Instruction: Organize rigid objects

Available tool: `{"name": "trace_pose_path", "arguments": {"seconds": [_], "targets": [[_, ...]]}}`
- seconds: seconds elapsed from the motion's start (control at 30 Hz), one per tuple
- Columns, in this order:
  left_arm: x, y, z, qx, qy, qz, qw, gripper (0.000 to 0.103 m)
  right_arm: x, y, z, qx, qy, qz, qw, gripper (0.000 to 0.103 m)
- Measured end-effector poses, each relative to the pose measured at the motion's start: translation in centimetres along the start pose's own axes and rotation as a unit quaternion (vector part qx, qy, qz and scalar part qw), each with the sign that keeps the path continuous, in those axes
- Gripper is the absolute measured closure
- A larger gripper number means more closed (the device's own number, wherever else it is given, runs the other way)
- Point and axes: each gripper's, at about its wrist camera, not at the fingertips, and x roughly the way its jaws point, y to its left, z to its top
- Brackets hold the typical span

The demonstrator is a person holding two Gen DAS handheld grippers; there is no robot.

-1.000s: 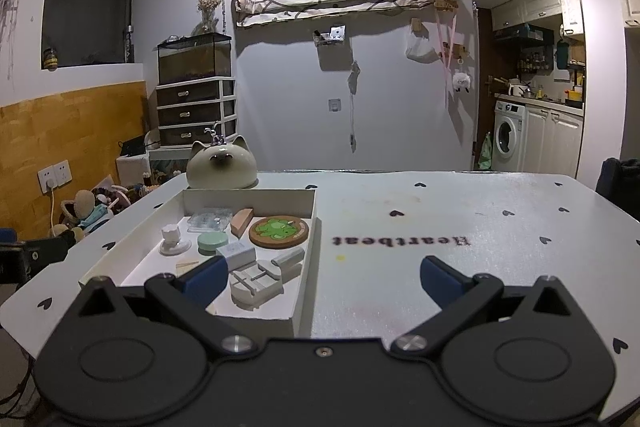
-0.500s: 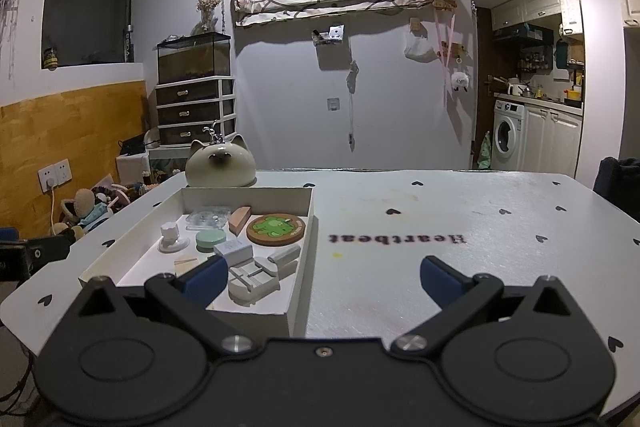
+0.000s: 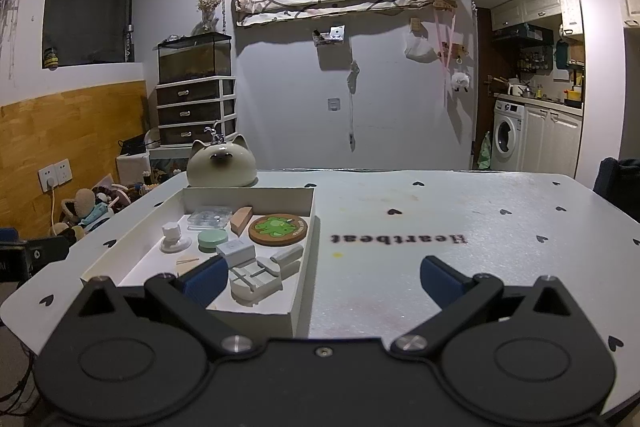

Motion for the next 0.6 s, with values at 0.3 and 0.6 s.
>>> {"name": "trace_pose_path", "arguments": {"seconds": [0.3,0.6], "targets": [[0.01,0.03,-0.01,0.0,0.0,0.0,1.0,0.0,-0.01,0.04,0.19,-0.001,-0.001,-0.001,1.0,0.0],[-0.05,0.25,-0.01,0.0,0.0,0.0,1.0,0.0,0.0,0.06,0.19,0.0,0.0,-0.001,1.0,0.0]]}}
